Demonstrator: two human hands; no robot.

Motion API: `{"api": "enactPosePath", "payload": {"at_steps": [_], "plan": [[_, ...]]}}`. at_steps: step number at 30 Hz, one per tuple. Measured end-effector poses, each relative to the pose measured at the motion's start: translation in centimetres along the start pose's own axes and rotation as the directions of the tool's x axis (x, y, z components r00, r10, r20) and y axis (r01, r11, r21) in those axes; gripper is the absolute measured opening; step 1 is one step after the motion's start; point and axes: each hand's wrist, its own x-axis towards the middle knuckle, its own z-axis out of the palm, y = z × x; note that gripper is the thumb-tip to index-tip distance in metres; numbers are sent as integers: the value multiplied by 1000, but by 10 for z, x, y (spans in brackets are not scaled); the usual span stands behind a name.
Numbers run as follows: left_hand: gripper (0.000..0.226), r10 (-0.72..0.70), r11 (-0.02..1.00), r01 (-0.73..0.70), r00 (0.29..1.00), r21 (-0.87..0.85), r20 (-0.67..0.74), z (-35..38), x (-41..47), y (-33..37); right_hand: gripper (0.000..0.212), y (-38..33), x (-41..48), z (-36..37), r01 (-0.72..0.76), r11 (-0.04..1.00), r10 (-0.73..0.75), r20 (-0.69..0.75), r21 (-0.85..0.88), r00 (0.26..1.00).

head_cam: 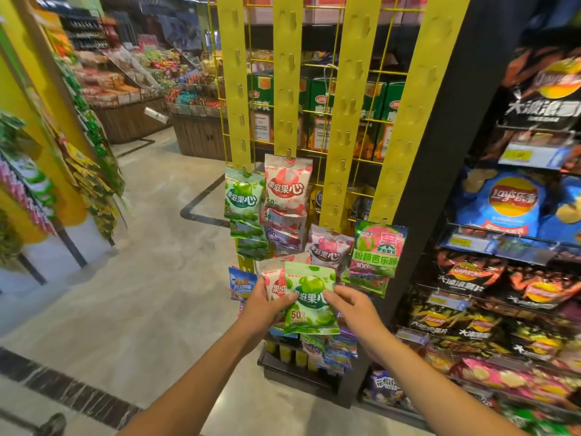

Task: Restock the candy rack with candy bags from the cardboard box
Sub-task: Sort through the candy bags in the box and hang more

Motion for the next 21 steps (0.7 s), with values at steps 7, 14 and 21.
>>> {"api": "enactPosePath", "payload": {"at_steps": [7, 14, 21], "plan": [[53, 32, 999, -33, 999, 36, 38, -20, 10, 16, 11, -18, 20, 13, 20, 999, -19, -23, 35, 1000], [56, 105, 994, -107, 991, 26, 85, -55, 30, 56, 29, -49, 52, 44, 91, 996, -92, -73, -11, 993], [50, 173, 982, -180, 978, 52, 120, -101, 54, 117, 15, -95, 91, 89, 179, 984, -180, -111, -18, 977]]}}
